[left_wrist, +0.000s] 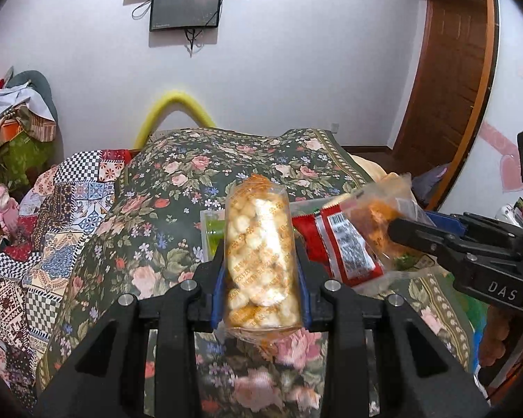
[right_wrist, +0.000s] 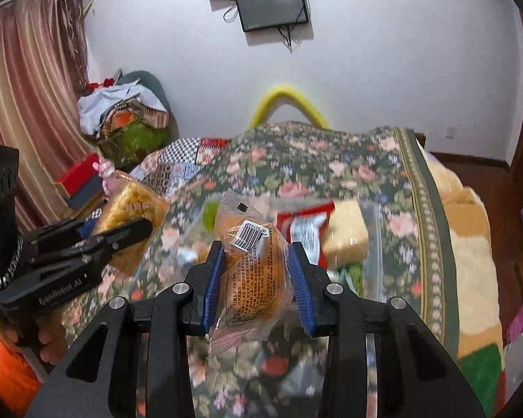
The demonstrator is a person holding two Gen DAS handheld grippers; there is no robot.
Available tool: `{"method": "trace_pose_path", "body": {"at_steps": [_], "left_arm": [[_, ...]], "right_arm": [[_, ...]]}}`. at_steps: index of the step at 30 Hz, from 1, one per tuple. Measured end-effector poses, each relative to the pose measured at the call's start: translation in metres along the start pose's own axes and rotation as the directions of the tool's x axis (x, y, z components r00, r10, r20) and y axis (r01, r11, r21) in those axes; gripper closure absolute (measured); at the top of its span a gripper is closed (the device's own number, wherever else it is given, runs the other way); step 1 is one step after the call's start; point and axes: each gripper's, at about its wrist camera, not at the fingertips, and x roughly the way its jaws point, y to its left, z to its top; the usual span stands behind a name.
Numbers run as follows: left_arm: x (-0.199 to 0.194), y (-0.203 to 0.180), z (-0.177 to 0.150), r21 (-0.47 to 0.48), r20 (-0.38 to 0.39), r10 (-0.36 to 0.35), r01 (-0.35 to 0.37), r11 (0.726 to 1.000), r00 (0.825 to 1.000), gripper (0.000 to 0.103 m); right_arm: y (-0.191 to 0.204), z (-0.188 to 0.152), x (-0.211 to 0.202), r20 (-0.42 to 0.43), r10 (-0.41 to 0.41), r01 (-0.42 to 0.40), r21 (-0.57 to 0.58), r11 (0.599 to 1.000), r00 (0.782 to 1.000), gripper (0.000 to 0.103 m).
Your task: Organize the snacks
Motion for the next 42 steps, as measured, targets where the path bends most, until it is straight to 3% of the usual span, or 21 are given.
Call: {"method": "trace_pose_path", "body": {"at_steps": [8, 17, 23, 32, 37, 42], "left_arm": [[0.034, 0.012, 0.005, -0.024, -0.028, -0.005, 0.004, 1.000, 1.000, 0.070], [0.081, 0.030, -0.003, -0.065, -0.117, -0.032, 0.025, 0.998, 0.993, 0.070], [0.081, 0.031, -0.002, -0.068, -0.115, -0.033, 0.026, 0.997, 0.993, 0.068], [0.030, 0.022, 0.008, -0.056, -0.045, -0.031, 0.028, 0.998, 0.998, 0.067], [-0.030, 0.007, 0.016, -0.034, 0.051, -0.023, 0.025, 0.999, 0.998, 0.067], [-0.098, -0.010, 0.017, -0.024, 0.167, -0.020, 0.024, 0.999, 0.986, 0.067]], "right_arm": [[0.004, 0.013, 0.038, -0.009, 0.018, -0.018, 0.023, 1.000, 1.000, 0.069], [0.001, 0.009, 0.087, -0.096, 0.013, -0.012, 0.018, 1.000, 0.995, 0.068], [-0.001, 0.002, 0.091, -0.103, 0.014, -0.011, 0.024, 1.000, 0.995, 0.062], [0.007, 0.009, 0.047, -0.048, -0.011, 0.011, -0.007, 1.000, 0.999, 0.058], [0.016, 0.016, -0.009, 0.032, -0.035, 0.036, -0.022, 0.999, 0.999, 0.057], [0.026, 0.018, -0.069, 0.128, -0.047, 0.051, -0.030, 0.998, 0.991, 0.053]]}}
